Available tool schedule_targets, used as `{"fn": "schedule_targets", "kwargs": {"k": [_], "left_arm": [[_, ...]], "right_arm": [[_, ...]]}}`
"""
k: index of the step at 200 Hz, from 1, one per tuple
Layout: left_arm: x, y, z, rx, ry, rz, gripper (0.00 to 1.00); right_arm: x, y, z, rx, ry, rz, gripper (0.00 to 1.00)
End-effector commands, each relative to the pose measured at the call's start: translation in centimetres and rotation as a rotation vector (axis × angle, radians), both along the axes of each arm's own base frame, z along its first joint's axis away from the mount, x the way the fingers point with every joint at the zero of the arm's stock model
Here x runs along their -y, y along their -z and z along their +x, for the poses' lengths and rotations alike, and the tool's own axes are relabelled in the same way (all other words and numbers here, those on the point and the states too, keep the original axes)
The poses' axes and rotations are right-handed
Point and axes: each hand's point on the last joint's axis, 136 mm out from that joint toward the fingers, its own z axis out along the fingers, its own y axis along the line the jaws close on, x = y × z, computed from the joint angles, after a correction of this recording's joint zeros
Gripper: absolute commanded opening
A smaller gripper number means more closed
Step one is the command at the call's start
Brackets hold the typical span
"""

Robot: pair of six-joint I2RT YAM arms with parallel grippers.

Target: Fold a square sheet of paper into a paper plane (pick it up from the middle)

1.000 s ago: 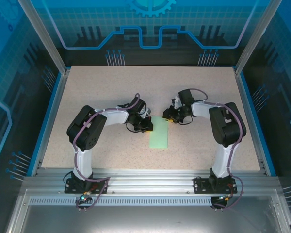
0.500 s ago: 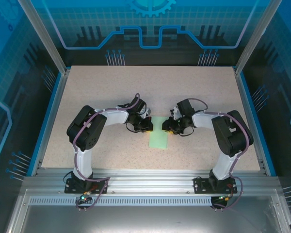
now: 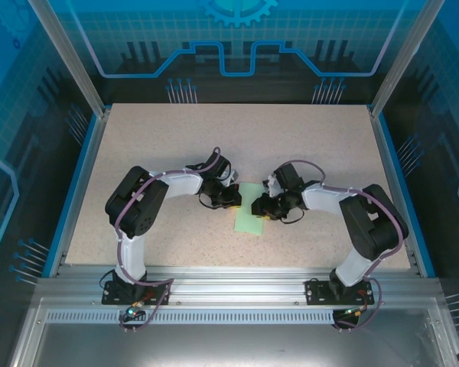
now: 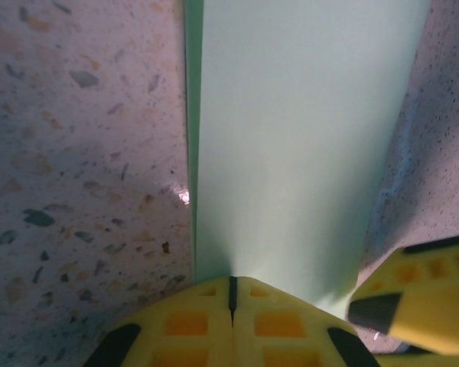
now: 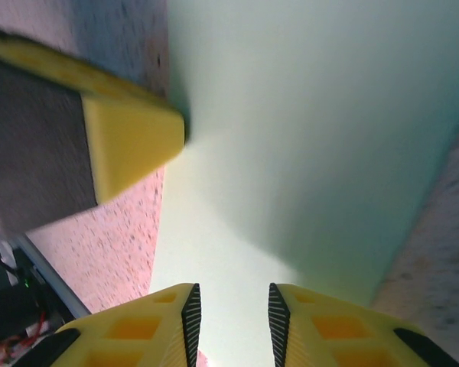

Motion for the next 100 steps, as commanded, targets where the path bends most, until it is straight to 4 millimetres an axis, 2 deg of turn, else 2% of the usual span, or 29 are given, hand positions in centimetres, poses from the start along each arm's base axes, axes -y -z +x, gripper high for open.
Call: {"fn": "schedule_targets", "kwargs": {"k": [1, 24, 67, 83, 100], "left_arm": [[-0.7, 1.1, -2.1, -0.065, 0.015, 0.04, 0.0], [-0.7, 0.9, -2.0, -0.063, 0.014, 0.037, 0.0], [-0.7, 0.8, -2.2, -0.064, 0.016, 0.033, 0.0], [-0.6, 0.7, -2.2, -0.064, 0.014, 0.028, 0.0], [-0.6, 0.6, -2.2, -0.063, 0.014, 0.026, 0.0]], "right_arm": [[0.5, 2.2, -1.7, -0.065, 0.002, -0.046, 0.34], [1.2, 2.8, -2.2, -0.079, 0.017, -0.078, 0.34], [0.1, -1.3, -2.8, 0.001, -0.012, -0.002, 0.35], [0.0, -1.2, -3.5, -0.011, -0.006, 0.024, 0.35], [-0.4, -0.3, -4.5, -0.039, -0.023, 0.03, 0.35]]}}
